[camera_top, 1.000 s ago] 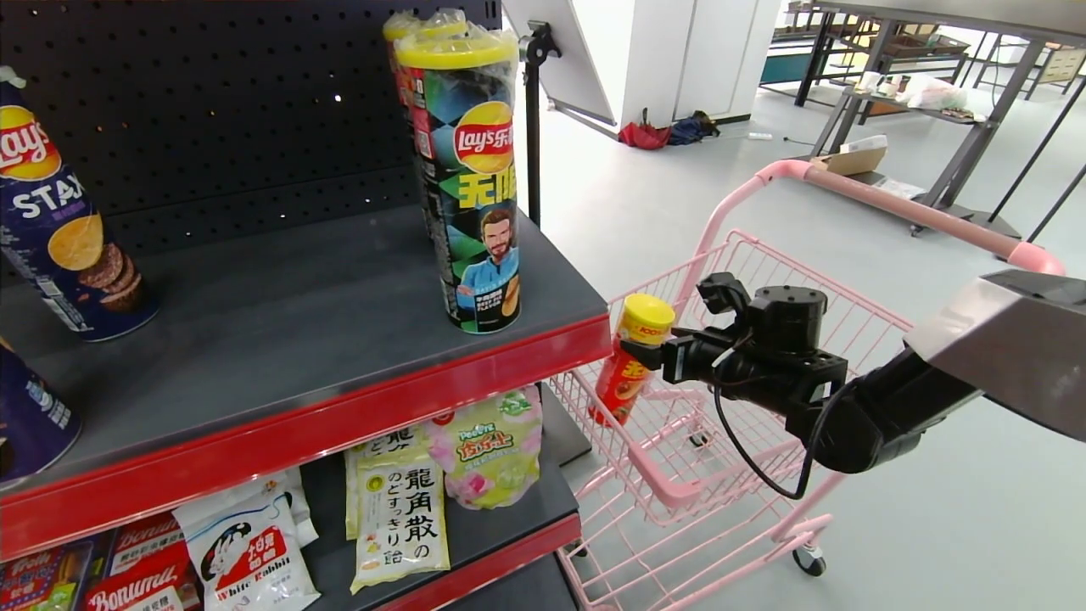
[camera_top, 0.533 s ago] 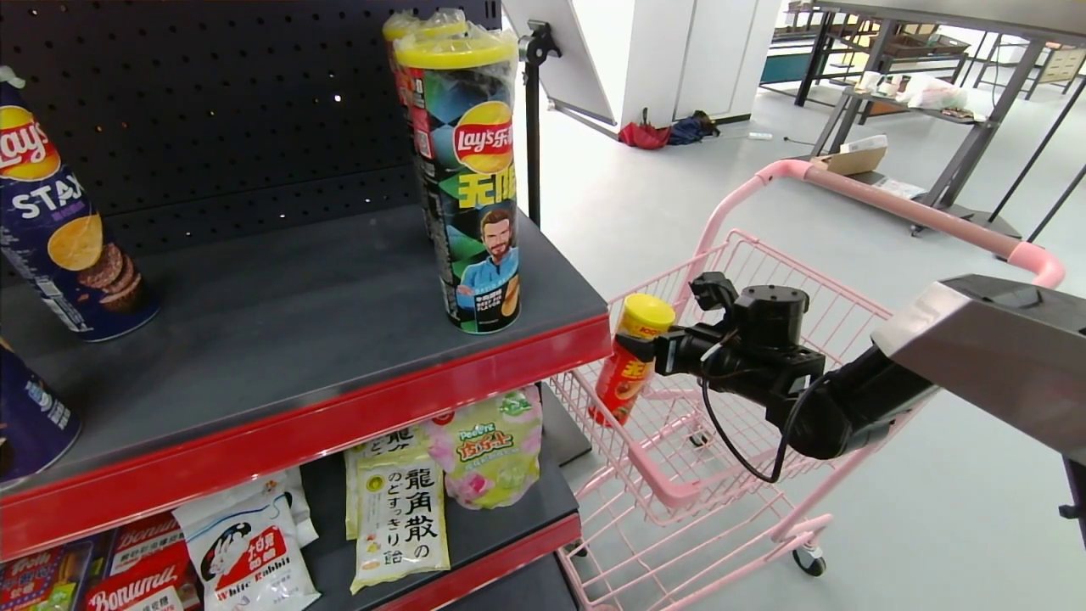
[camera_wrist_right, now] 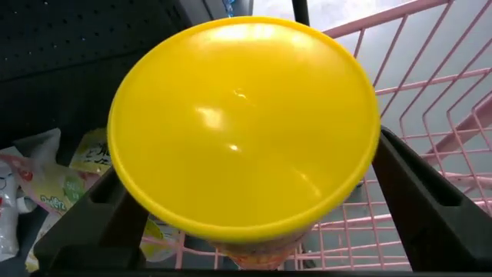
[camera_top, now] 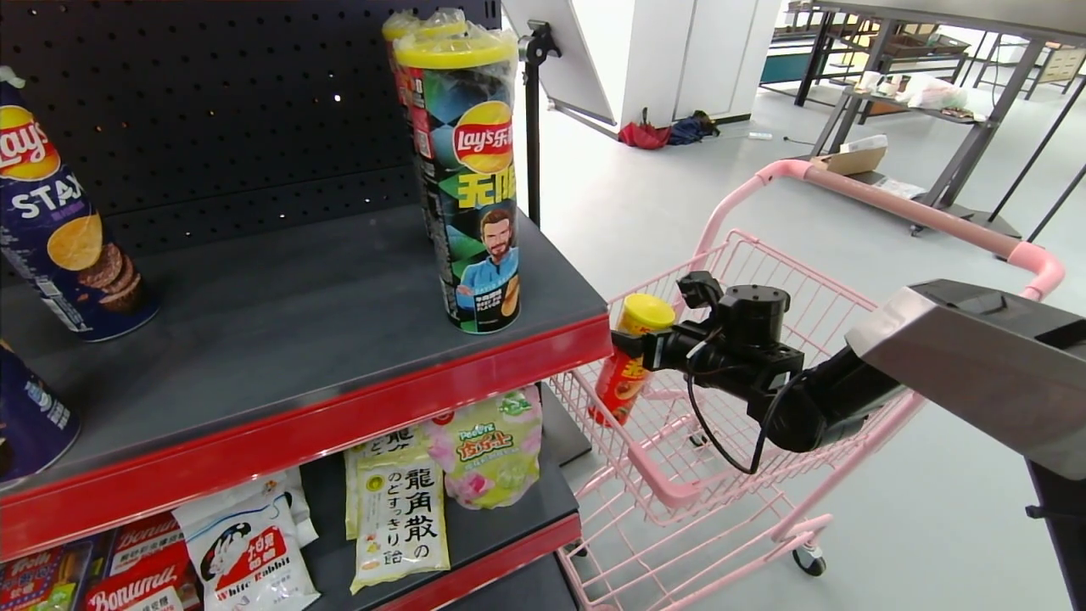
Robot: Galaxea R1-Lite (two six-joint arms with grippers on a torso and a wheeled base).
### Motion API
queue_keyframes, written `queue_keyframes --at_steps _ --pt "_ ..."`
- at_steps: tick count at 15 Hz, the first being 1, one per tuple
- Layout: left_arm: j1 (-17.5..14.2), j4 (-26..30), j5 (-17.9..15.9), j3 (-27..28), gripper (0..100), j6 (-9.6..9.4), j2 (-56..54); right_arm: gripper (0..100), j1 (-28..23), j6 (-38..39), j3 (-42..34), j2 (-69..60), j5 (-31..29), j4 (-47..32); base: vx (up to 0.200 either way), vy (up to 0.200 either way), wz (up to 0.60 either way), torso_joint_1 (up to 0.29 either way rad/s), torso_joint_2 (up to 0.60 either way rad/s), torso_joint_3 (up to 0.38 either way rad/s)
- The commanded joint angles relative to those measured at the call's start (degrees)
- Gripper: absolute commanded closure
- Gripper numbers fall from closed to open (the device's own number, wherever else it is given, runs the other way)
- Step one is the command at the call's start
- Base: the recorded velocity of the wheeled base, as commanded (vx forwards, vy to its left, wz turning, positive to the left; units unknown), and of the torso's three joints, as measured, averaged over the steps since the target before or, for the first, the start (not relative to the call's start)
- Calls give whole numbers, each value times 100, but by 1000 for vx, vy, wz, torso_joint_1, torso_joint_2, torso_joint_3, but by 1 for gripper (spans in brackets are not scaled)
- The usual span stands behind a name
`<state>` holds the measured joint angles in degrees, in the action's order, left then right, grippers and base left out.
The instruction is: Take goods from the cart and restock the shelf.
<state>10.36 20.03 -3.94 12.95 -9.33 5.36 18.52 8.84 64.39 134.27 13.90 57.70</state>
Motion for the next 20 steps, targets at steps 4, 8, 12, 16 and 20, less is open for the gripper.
queue_keyframes --at_steps 4,8,12,16,20 --pt "1 10 42 -11 0 -8 9 100 91 83 258 249 -19 5 0 0 0 0 0 0" --pt "1 -8 77 15 0 -8 0 100 152 74 65 100 -150 49 0 0 0 0 0 0" --pt "10 -25 60 24 0 -8 0 100 117 13 -709 -1482 -274 -321 0 0 0 0 0 0" --pt "1 -34 25 68 0 1 0 100 -481 -910 -1113 -4049 -564 -1841 0 0 0 0 0 0" --pt "-52 -17 350 393 0 -17 228 100 -779 -1279 -1719 -6606 -1838 -4654 0 0 0 0 0 0"
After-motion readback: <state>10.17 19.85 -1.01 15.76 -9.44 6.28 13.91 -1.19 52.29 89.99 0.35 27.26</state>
